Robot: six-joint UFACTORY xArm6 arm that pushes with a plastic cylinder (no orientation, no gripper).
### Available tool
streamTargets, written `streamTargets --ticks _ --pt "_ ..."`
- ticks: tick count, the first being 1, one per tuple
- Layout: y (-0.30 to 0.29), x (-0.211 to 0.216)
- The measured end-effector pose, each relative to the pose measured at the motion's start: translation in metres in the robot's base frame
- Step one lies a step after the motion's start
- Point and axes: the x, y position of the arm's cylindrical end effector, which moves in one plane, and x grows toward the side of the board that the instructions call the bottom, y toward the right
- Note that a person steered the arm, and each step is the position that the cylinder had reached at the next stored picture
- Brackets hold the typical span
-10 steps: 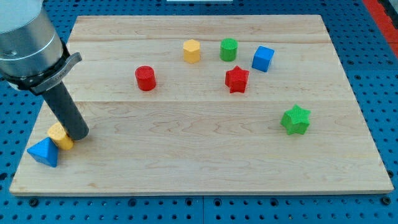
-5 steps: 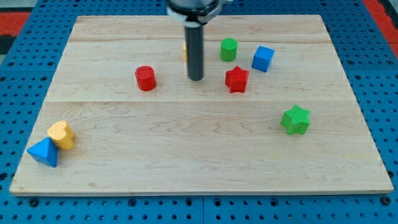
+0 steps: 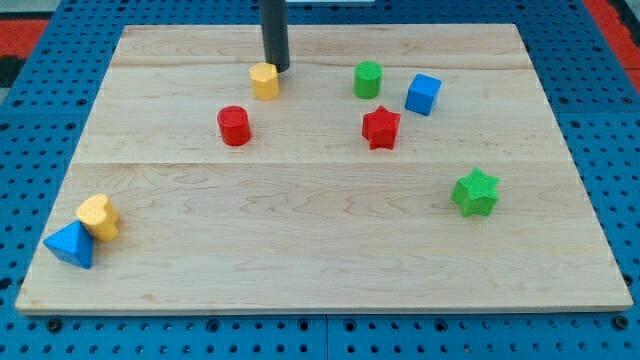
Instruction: Slide yellow hexagon closer to red circle
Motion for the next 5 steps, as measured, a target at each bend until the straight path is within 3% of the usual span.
streamTargets --ticks 1,3,5 --pt "-0.009 0.012" --pt "0.031 0.020" --pt "0.000 0.044"
